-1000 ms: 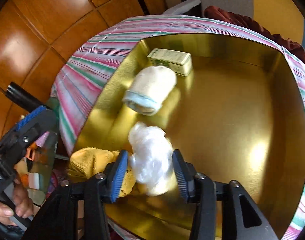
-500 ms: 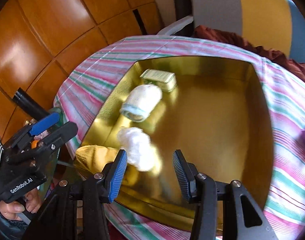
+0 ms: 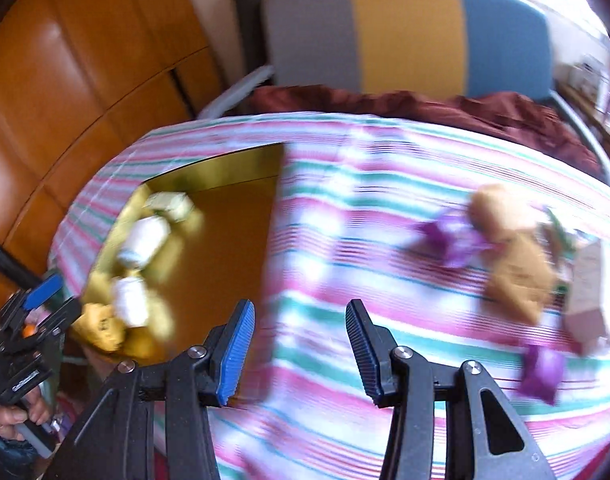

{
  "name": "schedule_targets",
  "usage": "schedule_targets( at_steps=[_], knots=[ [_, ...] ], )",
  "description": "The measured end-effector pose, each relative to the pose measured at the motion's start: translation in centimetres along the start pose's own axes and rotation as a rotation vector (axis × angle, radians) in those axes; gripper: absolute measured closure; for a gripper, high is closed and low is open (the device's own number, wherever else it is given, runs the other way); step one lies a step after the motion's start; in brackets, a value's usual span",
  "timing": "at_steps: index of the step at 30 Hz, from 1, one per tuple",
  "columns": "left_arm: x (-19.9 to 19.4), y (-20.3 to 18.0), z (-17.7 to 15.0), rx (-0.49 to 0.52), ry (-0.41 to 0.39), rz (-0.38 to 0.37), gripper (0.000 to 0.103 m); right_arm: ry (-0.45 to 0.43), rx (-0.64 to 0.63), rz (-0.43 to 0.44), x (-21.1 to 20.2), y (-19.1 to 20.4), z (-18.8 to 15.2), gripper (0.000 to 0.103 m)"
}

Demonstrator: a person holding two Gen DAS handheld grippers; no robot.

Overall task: Organize objects
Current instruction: 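Carry the plastic-wrapped balls with the right gripper into the gold tin and release, then grasp a purple candy wrapper with the left gripper and lift it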

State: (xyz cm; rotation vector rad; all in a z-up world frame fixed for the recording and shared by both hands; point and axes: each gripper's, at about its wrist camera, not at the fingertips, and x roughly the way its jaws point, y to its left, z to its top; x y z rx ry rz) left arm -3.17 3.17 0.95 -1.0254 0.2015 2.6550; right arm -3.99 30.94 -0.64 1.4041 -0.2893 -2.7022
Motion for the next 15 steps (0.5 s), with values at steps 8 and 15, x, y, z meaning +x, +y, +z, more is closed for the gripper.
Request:
schedule_targets(
  at_steps=[8,15],
  knots=[
    [0.7,-4.7,1.4,0.091,0.012,-0.092,0.032,-0.021,0.141,-0.172,-2.4,-10.1,-0.1,0.055],
    [1.9,-10.3,3.2,0.173,0.029,-0.197,0.032,-0.061,0.467,-0.145,-3.5,-18.6,-1.9,0.055]
  ],
)
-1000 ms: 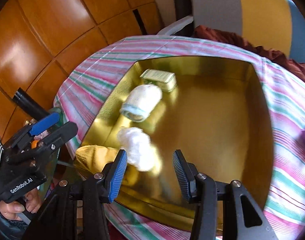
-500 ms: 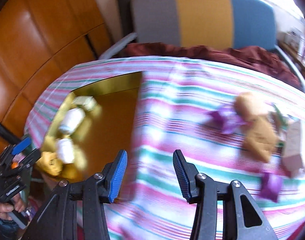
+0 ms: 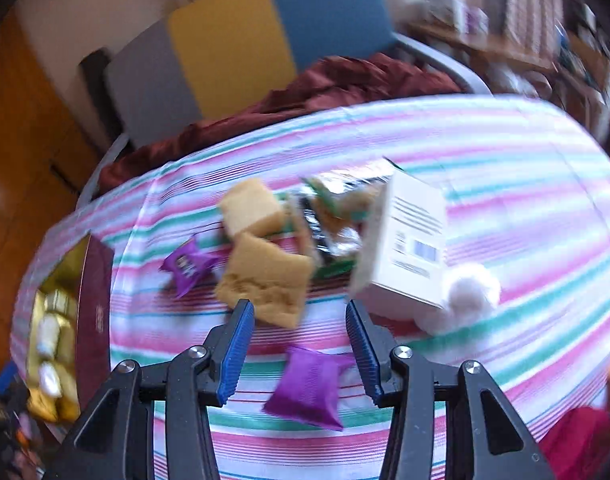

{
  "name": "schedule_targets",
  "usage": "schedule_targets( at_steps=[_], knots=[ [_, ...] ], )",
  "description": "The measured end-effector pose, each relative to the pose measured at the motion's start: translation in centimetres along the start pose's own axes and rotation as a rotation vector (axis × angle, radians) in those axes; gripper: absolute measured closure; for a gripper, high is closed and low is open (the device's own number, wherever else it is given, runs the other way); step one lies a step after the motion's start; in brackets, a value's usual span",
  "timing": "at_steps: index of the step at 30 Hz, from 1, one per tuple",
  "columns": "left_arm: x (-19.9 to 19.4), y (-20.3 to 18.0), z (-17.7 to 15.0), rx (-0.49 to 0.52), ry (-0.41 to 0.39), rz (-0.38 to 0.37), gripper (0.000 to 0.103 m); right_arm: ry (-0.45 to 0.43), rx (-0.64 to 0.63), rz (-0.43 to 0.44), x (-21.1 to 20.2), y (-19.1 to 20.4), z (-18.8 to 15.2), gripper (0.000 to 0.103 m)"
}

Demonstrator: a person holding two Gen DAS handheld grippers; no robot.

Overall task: Organize objects
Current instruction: 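Grasp a purple candy wrapper with the left gripper and lift it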

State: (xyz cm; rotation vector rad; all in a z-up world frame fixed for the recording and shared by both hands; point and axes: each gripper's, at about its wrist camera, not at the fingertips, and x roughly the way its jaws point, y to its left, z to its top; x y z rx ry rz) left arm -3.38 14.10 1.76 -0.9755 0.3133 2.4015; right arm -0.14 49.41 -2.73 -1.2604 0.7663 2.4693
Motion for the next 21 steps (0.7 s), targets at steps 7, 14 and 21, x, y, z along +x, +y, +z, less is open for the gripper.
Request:
schedule_targets(
  at_steps=[7,14,21],
  knots=[
    [3.4,-5.1,3.3,0.064,0.057,-0.083,0.032,0.001,0.086,0.026,-0.2,-1.4,0.2,0.055],
    [8.5,-8.2,7.0,-0.025,0.176,-0.173,0.032,0.012,0.095,0.054,-0.2,-1.4,0.2,0.055],
    [15.3,-8.6,9.5,-0.226,0.339,-0.226,0.035,0.01,0.125,0.086,-0.3,-1.9,0.4,0.055]
  ],
)
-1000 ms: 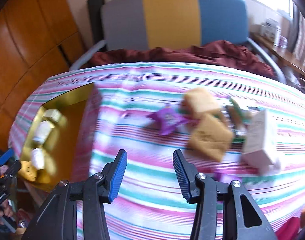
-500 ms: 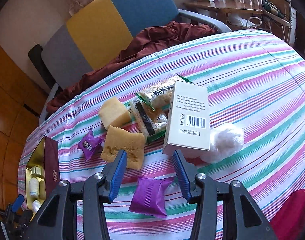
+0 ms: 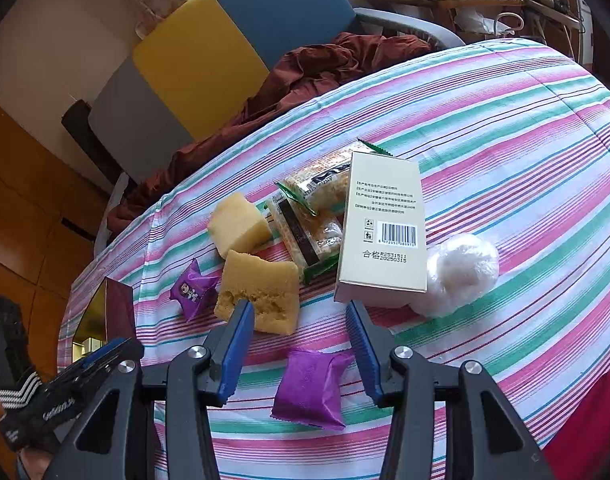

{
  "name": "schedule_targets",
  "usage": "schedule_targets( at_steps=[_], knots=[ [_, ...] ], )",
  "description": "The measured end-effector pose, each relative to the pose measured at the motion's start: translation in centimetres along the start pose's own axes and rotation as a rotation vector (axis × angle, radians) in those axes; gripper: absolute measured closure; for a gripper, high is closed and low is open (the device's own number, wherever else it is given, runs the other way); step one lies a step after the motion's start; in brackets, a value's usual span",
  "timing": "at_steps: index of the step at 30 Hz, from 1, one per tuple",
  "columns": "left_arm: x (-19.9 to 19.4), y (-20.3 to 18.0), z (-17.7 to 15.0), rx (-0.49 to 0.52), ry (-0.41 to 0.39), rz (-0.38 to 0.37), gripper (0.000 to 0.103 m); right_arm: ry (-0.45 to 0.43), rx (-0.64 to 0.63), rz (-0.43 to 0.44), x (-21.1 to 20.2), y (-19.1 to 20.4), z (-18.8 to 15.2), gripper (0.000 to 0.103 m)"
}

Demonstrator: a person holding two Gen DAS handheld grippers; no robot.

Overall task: Organize objects
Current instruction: 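Grasp a purple candy wrapper with the left gripper and lift it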

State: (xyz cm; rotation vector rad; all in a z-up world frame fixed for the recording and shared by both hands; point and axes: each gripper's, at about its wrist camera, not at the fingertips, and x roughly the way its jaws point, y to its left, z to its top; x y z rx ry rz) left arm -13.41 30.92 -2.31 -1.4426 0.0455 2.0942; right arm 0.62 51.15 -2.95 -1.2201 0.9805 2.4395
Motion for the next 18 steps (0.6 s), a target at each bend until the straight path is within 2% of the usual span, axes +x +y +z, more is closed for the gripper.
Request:
schedule_targets(
  at_steps=[5,11,16,18],
  knots=[
    [3.5,0.3,2.1,-0.115,0.061,-0.011,0.037,-0.005,0.0,0.024,-0.2,0.1,0.1,0.055],
    [6.4,0.4,3.5,-0.228,0.087,0.009,0.037,-0.026,0.052,0.06,-0.6,-0.8,0.4,0.055],
    [6.9,-0.7,4.2,-0.182,0.054,0.048,0.035,-0.014,0.061,0.072,-0.4,-0.9,0.5,0.055],
    [6.7,-0.9,4.0,-0.149,0.033,0.062,0.051,-0.012,0.053,0.068,-0.3,-0.7,0.5,0.055]
  ],
)
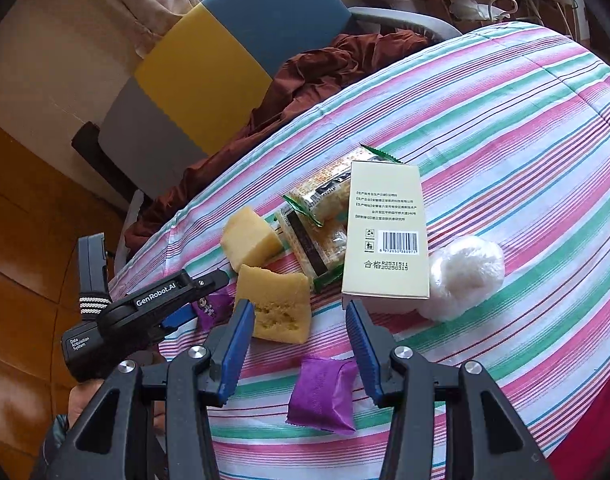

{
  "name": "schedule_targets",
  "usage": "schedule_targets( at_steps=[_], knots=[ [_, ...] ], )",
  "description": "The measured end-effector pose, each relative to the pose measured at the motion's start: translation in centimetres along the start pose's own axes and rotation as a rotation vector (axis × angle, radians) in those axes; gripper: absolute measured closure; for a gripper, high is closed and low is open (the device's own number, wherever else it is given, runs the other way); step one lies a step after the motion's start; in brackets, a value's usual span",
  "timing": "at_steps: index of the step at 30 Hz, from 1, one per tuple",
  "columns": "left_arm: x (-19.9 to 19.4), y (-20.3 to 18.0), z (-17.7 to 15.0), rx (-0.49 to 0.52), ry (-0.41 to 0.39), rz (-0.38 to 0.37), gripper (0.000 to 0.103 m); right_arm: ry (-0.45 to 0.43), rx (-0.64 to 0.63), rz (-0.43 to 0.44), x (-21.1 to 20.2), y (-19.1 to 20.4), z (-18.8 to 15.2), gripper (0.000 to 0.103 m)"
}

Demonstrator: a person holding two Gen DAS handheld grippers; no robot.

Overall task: Organize objects
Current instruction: 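Grasp a purple candy wrapper with the left gripper and lift it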

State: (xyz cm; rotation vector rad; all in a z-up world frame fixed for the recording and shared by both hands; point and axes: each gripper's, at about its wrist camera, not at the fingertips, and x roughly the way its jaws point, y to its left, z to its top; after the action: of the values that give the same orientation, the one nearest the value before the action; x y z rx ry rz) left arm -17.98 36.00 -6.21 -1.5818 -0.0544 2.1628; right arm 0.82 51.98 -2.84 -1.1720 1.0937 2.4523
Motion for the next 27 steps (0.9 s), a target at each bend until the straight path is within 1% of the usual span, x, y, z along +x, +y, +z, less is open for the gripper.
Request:
schedule_targets(
  at_steps=[2,4,6,7,9,12,17,20,21,22,25,27],
  knots=[
    [-0.2,0.0,-0.5,0.06,-0.027,-0.004,0.052,0.002,-0.001,-0.004,0.1,0.1,0.0,0.055],
    [-0.6,0.0,-1.5,0.115,-0.046,-0.005,0.058,0.006,-0.003,-0.008,0.2,0.1,0.0,0.055],
    [-1.0,0.1,-2.7,0.164,-0.064,0.0,0.059,0.014,-0.011,-0.014,0.4,0.2,0.0,0.055],
    [-1.3,0.0,-3.4,0.192,-0.074,0.004,0.061,0.018,-0.016,-0.016,0.5,0.3,-0.1,0.055],
    [-1.7,0.0,-4.9,0.233,-0.088,0.005,0.062,0.026,-0.031,-0.018,0.7,0.6,-0.2,0.055],
    [-2.8,-0.1,-8.0,0.294,-0.112,-0.012,0.063,0.037,-0.055,-0.021,0.9,0.9,-0.5,0.055],
    [-4.4,0.4,-12.6,0.362,-0.17,-0.052,0.063,0.059,-0.101,-0.038,1.5,1.7,-0.9,0.055],
    [-5.1,0.8,-14.6,0.401,-0.206,-0.057,0.063,0.077,-0.127,-0.049,2.0,2.3,-1.3,0.055],
    [-5.2,1.0,-15.0,0.406,-0.212,-0.061,0.063,0.081,-0.136,-0.049,2.1,2.5,-1.4,0.055],
    [-5.2,1.1,-15.5,0.419,-0.217,-0.059,0.067,0.084,-0.145,-0.048,2.2,2.7,-1.5,0.055],
    [-5.0,0.9,-16.1,0.455,-0.251,-0.046,0.069,0.111,-0.172,-0.063,2.9,3.4,-2.0,0.043],
    [-5.0,1.0,-16.1,0.45,-0.257,-0.053,0.069,0.129,-0.193,-0.081,3.5,4.1,-2.3,0.042]
  ],
)
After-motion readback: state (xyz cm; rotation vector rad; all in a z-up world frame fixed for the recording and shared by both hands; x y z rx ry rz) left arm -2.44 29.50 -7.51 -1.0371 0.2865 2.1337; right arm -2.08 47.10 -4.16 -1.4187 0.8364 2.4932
